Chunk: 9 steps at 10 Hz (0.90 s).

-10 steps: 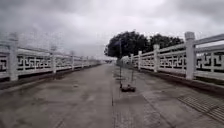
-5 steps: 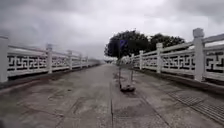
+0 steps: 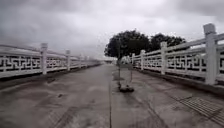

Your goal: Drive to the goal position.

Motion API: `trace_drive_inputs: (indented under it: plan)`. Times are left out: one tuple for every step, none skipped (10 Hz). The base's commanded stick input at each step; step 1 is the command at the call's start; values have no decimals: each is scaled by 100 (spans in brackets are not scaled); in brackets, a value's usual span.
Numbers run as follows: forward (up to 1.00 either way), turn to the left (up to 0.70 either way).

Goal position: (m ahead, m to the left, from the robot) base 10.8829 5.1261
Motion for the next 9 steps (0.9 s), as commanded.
trace_drive_inputs:
  plan:
    - [69, 1]
    - [69, 1]
    - [67, 1]
    - [45, 3]
    - [45, 3]
    - [45, 3]
    - [45, 3]
    - [45, 3]
    - [43, 3]
